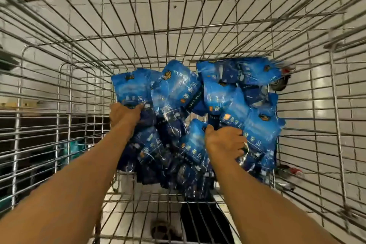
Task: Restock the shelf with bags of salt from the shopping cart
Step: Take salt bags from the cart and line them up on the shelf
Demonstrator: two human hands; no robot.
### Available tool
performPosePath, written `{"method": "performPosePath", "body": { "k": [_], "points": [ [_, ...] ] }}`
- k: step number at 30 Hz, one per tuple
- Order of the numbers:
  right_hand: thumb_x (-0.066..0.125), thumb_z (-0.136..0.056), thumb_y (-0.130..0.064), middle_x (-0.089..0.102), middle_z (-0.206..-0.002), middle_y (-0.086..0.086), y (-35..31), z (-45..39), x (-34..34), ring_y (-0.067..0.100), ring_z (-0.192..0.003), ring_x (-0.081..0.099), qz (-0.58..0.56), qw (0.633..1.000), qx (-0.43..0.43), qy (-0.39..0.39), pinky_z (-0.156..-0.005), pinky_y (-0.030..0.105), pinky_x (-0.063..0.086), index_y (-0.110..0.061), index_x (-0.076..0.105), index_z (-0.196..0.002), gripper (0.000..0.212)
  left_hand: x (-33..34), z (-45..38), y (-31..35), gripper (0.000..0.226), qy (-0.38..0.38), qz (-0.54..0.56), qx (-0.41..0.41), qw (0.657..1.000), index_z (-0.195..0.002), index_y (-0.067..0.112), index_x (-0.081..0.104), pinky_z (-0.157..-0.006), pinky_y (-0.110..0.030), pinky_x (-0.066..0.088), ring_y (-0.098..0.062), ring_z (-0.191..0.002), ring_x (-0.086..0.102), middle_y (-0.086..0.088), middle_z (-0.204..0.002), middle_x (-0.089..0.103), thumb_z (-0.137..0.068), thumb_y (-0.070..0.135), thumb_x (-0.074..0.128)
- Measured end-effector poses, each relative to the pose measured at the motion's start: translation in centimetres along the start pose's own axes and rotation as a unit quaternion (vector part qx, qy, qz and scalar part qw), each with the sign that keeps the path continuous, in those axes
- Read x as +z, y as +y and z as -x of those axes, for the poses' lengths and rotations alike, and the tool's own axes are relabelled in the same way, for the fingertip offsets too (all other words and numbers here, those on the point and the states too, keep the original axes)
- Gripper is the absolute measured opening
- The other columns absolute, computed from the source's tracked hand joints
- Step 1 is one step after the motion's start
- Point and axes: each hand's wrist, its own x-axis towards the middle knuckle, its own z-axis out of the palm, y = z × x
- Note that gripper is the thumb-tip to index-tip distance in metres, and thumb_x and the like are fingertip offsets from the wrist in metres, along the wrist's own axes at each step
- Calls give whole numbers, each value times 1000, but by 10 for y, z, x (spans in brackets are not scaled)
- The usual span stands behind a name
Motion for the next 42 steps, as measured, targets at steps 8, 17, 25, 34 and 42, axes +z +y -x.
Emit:
{"method": "performPosePath", "body": {
  "k": [8,17,25,34,42],
  "points": [
    [67,-81,-29,65,-105,20,36,-11,-16,38,-93,63,-208,977,-30,-32,-75,46,53,1,58,-108,41,-5,5,4,56,-126,185,-33,974,-112,7,55,-82,-36,55,-28,-94,65,-12,-107,67,-68,21,88],
    [42,-80,-6,39,-82,11,80,20,-76,25,-55,45,-473,821,123,-295,-38,25,41,-13,37,-75,10,-54,74,-12,45,-205,275,-25,939,-113,18,59,-73,-31,50,-14,-79,59,-4,-102,65,-75,16,83],
    [74,-85,-16,64,-106,14,74,104,-174,37,-94,67,-405,827,57,-386,-65,43,59,-8,70,-103,21,-150,152,-5,68,-243,281,8,929,-130,13,50,-40,-18,48,-15,-72,66,-12,-116,66,-72,16,85],
    [87,-62,-13,58,-123,11,66,247,-303,29,-59,70,-443,784,-8,-434,-44,34,55,-7,68,-120,61,-300,261,-1,38,-228,358,167,890,-98,35,58,-55,-29,55,-22,-86,70,1,-99,70,-80,8,77],
    [91,-46,-48,13,-162,22,104,374,-352,62,-135,23,-613,533,20,-583,-76,78,41,-24,34,-152,122,-436,348,-62,44,-186,499,219,818,-111,28,60,-52,-26,55,-19,-73,75,5,-90,77,-77,4,77]
  ]
}}
